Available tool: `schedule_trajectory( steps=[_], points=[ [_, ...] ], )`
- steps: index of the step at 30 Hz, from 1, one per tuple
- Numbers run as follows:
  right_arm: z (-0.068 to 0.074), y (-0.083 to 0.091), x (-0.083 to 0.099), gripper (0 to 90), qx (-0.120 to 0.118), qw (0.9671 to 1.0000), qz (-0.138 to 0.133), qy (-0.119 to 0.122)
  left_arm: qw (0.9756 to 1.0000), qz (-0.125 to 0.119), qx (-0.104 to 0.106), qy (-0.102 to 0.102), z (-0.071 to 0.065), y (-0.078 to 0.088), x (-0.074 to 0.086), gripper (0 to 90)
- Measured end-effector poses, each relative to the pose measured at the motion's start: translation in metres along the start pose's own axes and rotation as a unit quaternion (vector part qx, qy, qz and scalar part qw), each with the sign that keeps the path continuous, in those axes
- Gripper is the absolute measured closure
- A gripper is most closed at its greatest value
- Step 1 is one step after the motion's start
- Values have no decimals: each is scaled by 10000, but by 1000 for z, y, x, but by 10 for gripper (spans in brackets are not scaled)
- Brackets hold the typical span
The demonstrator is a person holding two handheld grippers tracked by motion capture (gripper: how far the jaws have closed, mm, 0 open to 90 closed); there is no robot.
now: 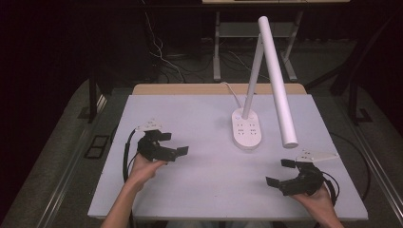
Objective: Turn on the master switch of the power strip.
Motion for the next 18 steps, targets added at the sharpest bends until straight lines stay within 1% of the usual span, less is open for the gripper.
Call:
schedule_trajectory(
  steps=[4,9,14,16,17,18],
  points=[
    [0,-1,0,4,7,10000,-4,33,10000,-27,-47,58,-3,4,16,0],
    [1,-1,0,5,0,10000,-4,5,9999,-92,-42,100,-9,8,34,0],
    [2,-1,0,5,-17,10000,2,-2,10000,52,4,79,-16,4,52,0],
    [1,-1,0,5,-6,10000,-5,-10,9999,131,33,15,-19,3,55,0],
    [1,-2,0,4,-10,10000,-5,-16,9999,147,39,12,-20,3,56,0],
    [1,-2,0,5,-6,10000,-7,-14,9999,149,49,-38,-21,2,57,0]
  ],
)
Point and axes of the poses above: each handheld gripper's, and its own axes: y roughly backward along the jaws, x roughly out of its underside, z roughly to its left, the point moved 1 cm from there along -y, roughly forward along the jaws, and after that the axes turned 9 degrees about z, right-handed, at the moved point
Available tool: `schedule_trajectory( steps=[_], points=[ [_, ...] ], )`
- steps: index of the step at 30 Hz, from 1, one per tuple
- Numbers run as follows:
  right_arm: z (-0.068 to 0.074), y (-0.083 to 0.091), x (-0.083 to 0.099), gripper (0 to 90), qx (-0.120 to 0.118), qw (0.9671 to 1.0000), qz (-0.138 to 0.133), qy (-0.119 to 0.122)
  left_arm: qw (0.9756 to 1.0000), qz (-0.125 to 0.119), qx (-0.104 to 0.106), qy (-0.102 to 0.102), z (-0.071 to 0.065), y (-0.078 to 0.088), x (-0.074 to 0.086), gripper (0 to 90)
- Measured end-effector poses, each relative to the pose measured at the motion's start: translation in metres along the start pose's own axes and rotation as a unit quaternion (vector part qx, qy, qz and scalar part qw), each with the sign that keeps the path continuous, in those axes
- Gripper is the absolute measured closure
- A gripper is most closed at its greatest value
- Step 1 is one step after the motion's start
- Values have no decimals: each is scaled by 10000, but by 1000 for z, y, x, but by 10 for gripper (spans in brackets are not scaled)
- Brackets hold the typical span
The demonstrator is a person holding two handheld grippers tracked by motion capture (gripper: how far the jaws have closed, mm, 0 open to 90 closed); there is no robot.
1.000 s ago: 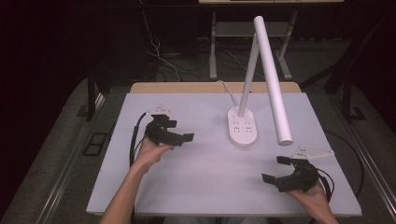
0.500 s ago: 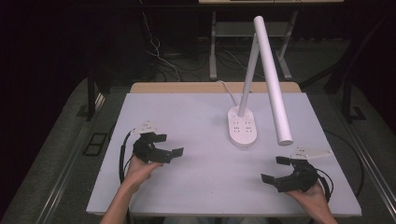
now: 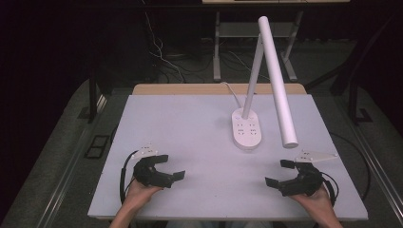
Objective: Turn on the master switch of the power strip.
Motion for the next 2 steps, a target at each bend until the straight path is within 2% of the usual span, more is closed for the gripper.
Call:
schedule_trajectory(
  steps=[2],
  points=[
    [0,0,0,5,-4,10000,6,-17,10000,-1,2,-19,-2,-1,1,0]
  ],
)
Point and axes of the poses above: each handheld gripper's, and its own axes: y roughly backward along the jaws, x roughly out of its underside, z roughly to its left, the point moved 1 cm from there along -y, roughly forward along the jaws, and after that the axes turned 9 degrees about z, right-handed, at the moved point
